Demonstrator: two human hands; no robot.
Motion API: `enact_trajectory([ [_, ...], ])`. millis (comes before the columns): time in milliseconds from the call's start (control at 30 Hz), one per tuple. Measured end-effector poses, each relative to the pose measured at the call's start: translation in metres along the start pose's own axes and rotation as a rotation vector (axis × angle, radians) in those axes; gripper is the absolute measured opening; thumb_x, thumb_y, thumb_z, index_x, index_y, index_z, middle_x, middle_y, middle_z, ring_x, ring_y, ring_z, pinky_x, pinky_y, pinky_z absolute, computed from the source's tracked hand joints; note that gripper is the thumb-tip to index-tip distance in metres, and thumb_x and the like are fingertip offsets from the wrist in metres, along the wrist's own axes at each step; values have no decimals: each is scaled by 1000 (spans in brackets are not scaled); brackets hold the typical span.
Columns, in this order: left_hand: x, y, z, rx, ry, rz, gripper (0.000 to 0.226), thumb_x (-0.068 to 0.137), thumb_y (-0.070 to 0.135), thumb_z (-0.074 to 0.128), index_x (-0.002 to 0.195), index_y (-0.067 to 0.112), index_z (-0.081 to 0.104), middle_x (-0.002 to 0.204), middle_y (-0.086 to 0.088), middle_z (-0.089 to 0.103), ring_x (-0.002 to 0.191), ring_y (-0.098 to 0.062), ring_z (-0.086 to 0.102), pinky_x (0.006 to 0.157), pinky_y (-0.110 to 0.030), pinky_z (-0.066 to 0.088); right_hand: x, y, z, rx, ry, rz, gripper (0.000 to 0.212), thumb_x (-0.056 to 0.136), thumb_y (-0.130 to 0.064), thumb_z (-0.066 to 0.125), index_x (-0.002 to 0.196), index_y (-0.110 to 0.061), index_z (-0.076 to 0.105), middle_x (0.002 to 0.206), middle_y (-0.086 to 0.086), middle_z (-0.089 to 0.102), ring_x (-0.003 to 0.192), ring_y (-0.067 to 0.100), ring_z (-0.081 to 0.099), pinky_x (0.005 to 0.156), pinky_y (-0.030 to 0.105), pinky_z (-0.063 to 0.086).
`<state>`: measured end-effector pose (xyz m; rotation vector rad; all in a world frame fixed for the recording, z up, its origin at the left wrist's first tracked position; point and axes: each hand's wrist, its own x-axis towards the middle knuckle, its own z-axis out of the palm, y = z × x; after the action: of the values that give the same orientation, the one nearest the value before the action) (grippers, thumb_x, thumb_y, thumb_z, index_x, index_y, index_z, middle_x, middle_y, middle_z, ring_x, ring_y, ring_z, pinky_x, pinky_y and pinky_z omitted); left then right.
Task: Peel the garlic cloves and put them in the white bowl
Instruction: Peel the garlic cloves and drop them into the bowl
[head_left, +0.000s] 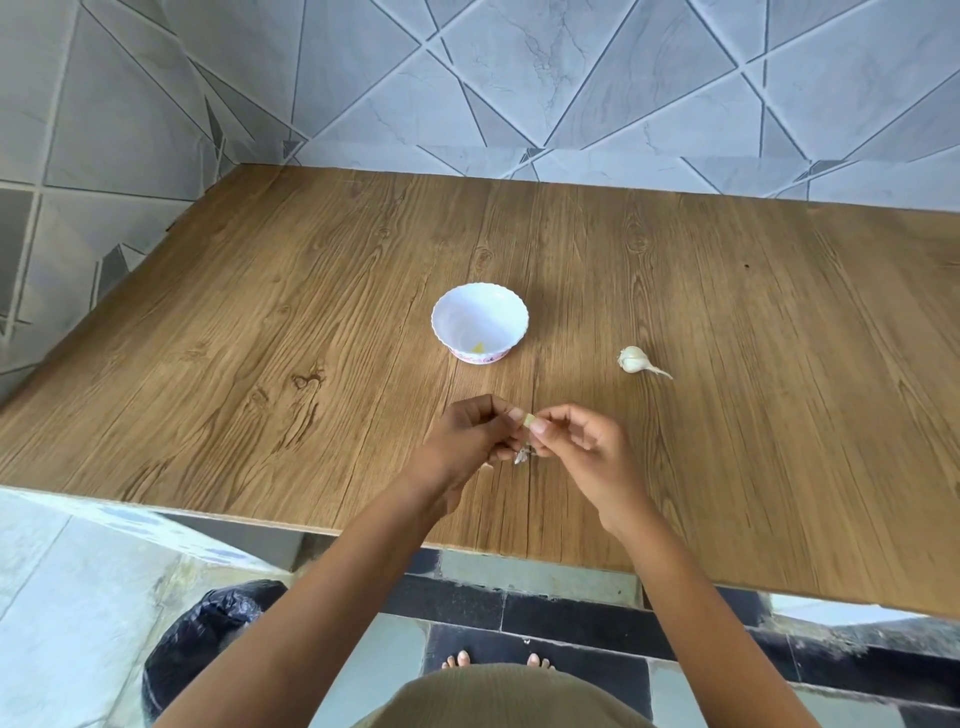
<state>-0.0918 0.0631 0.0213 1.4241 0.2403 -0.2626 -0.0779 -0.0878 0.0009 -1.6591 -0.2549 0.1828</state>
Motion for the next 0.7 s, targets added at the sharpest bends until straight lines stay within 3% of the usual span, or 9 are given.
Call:
enact_trajectory([
  [167, 1, -2, -2, 266, -22, 260, 14, 93, 3, 55, 81, 9, 58, 67, 4, 61, 62, -4, 55, 61, -17, 45, 2, -11, -2, 359, -120, 395, 12, 91, -8, 56, 86, -3, 66, 73, 5, 64, 65, 10, 60, 63, 19, 52],
  [300, 4, -2, -8, 385, -76, 402, 13, 92, 9, 58, 80, 14, 57, 69, 9, 59, 61, -3, 53, 61, -20, 44, 5, -17, -4, 592, -190, 569, 10, 85, -10, 55, 83, -3, 62, 66, 3, 60, 58, 9, 58, 55, 18, 51],
  [367, 5, -2, -10, 445, -93, 441, 9, 89, 18, 58, 80, 17, 57, 69, 13, 59, 66, -8, 55, 63, -28, 47, 4, -17, -4, 667, -226, 598, 10, 79, -14, 57, 82, -5, 60, 66, 3, 59, 58, 10, 56, 55, 18, 51],
  [433, 8, -2, -12, 499, -101, 435, 9, 89, 23, 54, 81, 19, 56, 68, 15, 60, 67, -10, 56, 66, -34, 49, 3, -13, -4, 657, -230, 544, 8, 84, -11, 54, 86, -5, 60, 69, 2, 59, 63, 11, 55, 59, 20, 50],
  [533, 6, 0, -9, 550, -118, 394, 14, 97, 13, 49, 85, 11, 55, 66, 11, 57, 60, 0, 54, 60, -19, 46, 0, -6, -2, 332, -167, 327, 12, 95, -10, 49, 90, -5, 59, 74, -1, 58, 71, 8, 56, 70, 19, 50],
  [600, 4, 3, -5, 472, -139, 304, 18, 100, 6, 43, 84, 7, 52, 66, 2, 54, 55, 2, 51, 56, -14, 41, 0, -3, 0, 36, -118, 117, 12, 96, -16, 50, 91, -7, 56, 77, -3, 57, 73, 2, 55, 72, 15, 47],
  [700, 3, 4, -3, 211, -180, 99, 26, 102, 12, 39, 79, 9, 52, 67, -3, 52, 57, -6, 53, 57, -21, 40, 0, 0, 2, -193, -73, -166, 15, 97, -22, 50, 91, -8, 53, 80, -7, 56, 75, 0, 56, 72, 14, 44],
])
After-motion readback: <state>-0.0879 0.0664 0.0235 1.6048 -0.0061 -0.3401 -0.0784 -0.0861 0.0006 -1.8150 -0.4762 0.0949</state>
